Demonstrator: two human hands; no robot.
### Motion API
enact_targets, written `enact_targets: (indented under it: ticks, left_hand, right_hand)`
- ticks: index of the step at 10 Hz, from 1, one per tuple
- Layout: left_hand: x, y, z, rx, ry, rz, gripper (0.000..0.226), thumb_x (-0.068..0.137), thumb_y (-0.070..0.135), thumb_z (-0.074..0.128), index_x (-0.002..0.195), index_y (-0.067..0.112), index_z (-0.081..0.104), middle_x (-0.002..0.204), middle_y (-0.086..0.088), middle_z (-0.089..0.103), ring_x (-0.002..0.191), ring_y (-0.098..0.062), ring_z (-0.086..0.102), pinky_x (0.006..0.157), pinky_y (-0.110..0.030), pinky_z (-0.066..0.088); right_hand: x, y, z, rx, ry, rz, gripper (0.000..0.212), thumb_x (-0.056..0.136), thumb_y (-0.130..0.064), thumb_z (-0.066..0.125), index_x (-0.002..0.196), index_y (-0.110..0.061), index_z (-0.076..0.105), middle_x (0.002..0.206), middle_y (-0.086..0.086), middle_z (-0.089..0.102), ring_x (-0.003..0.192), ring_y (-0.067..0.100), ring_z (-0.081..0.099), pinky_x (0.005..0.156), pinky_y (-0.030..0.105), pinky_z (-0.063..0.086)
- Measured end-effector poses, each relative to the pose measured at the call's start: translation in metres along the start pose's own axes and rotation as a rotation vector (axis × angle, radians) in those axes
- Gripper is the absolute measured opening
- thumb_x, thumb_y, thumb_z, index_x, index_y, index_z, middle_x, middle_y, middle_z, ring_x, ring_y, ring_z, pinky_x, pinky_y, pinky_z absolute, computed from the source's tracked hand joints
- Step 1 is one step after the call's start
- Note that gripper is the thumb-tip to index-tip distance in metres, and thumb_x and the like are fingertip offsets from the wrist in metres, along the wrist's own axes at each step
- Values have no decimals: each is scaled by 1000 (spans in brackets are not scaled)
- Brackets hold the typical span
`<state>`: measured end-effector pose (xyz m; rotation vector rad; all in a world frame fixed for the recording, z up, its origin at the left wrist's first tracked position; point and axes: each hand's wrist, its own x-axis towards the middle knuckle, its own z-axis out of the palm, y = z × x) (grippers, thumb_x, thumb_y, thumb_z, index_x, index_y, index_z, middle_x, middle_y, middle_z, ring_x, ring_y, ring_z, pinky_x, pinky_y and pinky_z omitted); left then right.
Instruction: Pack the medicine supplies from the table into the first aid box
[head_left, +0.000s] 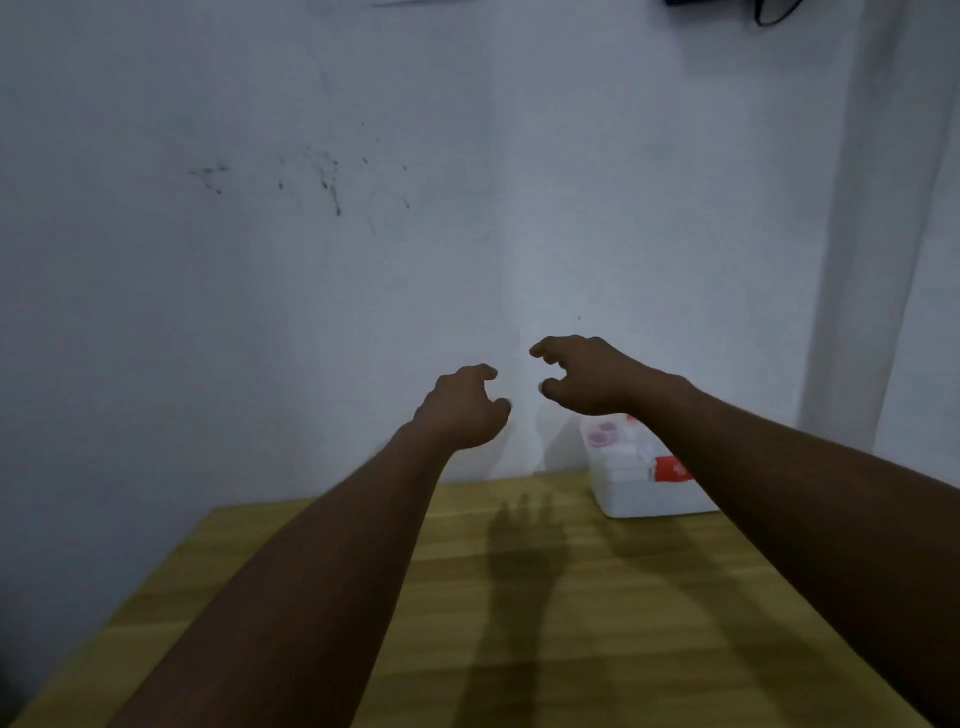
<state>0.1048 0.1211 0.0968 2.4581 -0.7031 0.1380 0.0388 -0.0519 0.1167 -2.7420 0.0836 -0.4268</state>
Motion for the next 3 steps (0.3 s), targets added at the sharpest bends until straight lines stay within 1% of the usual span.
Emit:
enact_targets:
  ticks: [1,2,3]
  left_hand:
    - [-7,-12,-12,5,16,-20,61,90,41,61,147,24,45,148,-8,51,132,-27,52,109,-45,43]
    - [-32,-16,-14,-38,74,35,56,91,44,60,143,25,50,141,-3,56,126,-23,56,105,-43,46]
    - [-94,-28,10,-154,279,229,40,87,46,61,124,29,63,115,8,69,102,-12,65,90,-34,54]
  right_hand:
    - [-1,-16,2,5,-14,-21,55,93,-27,57,146,-21,43,146,6,51,129,22,52,97,27,37]
    - [-28,-20,6,69,53,-75,46,91,-29,61,136,-21,55,133,4,62,115,18,61,94,27,46]
    - [-105,-15,28,220,195,-217,25,84,-38,60,108,-37,64,102,-15,70,83,1,67,72,18,50]
